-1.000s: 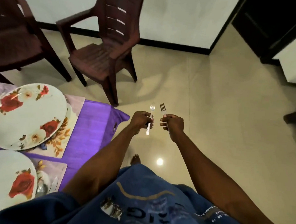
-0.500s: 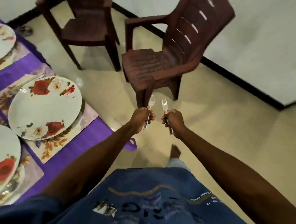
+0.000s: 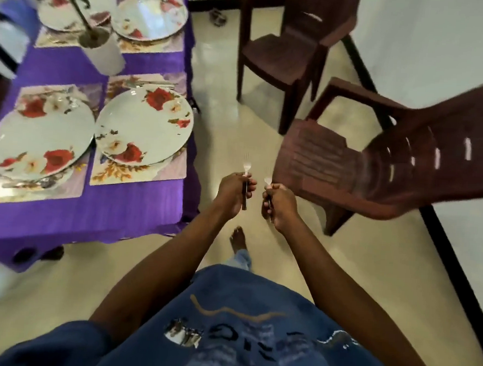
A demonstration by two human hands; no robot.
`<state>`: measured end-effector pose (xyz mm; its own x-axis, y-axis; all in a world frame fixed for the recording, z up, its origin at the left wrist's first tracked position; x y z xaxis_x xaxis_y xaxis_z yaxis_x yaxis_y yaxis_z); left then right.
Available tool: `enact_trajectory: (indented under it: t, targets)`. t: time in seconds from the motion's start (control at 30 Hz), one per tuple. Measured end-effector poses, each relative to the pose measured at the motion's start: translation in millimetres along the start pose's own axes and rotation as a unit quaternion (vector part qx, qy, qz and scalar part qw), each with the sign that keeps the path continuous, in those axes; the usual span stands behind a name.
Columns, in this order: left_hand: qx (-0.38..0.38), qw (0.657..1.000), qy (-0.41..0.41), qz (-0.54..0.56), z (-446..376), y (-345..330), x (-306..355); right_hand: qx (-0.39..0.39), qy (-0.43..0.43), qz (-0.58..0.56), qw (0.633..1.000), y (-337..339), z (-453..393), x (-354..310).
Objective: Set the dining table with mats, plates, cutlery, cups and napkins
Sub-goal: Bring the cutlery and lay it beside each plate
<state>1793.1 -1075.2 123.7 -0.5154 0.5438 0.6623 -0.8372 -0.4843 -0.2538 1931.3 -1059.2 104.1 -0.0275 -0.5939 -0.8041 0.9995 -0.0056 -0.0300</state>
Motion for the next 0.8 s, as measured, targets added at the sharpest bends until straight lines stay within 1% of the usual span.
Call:
enact_trajectory:
  t: [0.13,0.23,0.33,0.47,0.6,0.7,0.8]
  targets:
    - [0.069,0.996,-0.005,0.056,-23,35,22,-0.071,0.011,0.066,0.995,-43,-33,-21]
    - [0.107,0.989,-0.008,0.097,-48,64,41,-0.119,0.029,0.116,0.986,-79,-61,-42]
    - [0.14,0.981,-0.01,0.132,-72,93,63,-0.141,0.036,0.16,0.976,-112,-87,-66]
    - [0.18,0.963,-0.013,0.202,-87,133,95,-0.177,0.032,0.182,0.967,-174,-113,-89]
    - [0.217,0.928,-0.021,0.303,-98,177,114,-0.244,0.046,0.246,0.937,-256,-122,-99]
    - [0.25,0.899,-0.03,0.357,-100,207,117,-0.291,0.046,0.264,0.918,-307,-120,-96]
    - [0.301,0.853,-0.053,0.423,-90,237,115,-0.34,0.036,0.286,0.895,-350,-117,-84]
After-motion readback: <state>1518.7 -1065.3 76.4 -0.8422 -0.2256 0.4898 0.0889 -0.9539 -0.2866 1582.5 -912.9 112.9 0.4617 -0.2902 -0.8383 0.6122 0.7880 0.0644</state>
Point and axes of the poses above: each hand's wrist, its own z-axis away from the middle knuckle, its own y-axis out of the back of the hand, x = y × z, the point moved 9 cm from there along -z, towards the middle knuckle, and after that the axes turned 5 degrees about y, right-handed, at the moved point
